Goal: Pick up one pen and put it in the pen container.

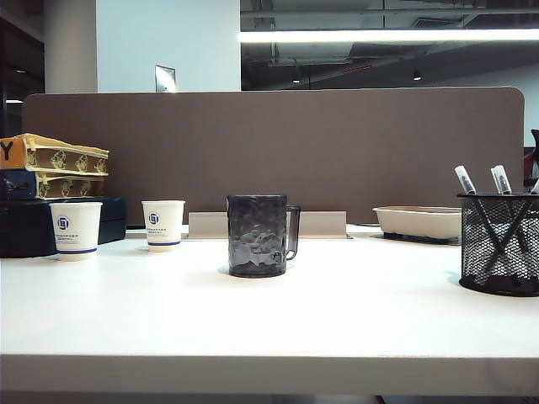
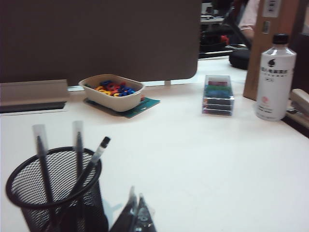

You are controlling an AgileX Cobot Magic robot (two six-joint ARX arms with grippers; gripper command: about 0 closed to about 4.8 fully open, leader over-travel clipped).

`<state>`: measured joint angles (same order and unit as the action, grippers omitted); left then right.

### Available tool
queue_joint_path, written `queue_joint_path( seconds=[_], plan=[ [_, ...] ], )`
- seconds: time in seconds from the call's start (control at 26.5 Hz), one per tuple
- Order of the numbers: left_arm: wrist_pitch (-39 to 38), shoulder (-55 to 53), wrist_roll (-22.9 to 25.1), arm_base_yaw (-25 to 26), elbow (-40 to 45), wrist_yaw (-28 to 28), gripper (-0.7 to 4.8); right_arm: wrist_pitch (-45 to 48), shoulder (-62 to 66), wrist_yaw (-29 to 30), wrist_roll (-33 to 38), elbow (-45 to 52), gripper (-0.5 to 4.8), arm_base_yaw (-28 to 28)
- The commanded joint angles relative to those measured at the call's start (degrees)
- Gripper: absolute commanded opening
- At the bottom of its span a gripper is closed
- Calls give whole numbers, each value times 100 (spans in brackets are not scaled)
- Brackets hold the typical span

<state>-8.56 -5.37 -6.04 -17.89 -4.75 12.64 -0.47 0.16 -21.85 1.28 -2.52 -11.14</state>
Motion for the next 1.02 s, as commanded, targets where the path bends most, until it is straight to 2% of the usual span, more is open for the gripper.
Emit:
queue_joint_path(
  seconds=[0.04, 0.19, 0.38, 0.57, 0.72, 0.9, 1.02],
  plan=[
    [164, 2, 31, -4, -2, 24, 21, 22, -15, -138, 17, 96, -3, -129],
    [485, 2, 264, -4, 125, 22, 21, -76, -17, -426, -4, 238, -3, -367],
    [643, 2, 332, -4, 177, 20, 20, -87, -17, -393, -94, 247, -2, -575],
    [1239, 0, 490, -2, 437, 181, 17, -66, -17, -376, -350, 247, -2, -568],
    [1298, 2, 562, -2, 433, 170, 17, -46, -22, -358, -481, 247, -2, -570],
    [1930, 2, 564, -2, 433, 170, 17, 341, -22, -367, -610, 247, -3, -568],
    [1952, 7, 564, -4, 433, 166, 17, 376, -22, -260, -669, 247, -2, -570]
  ],
)
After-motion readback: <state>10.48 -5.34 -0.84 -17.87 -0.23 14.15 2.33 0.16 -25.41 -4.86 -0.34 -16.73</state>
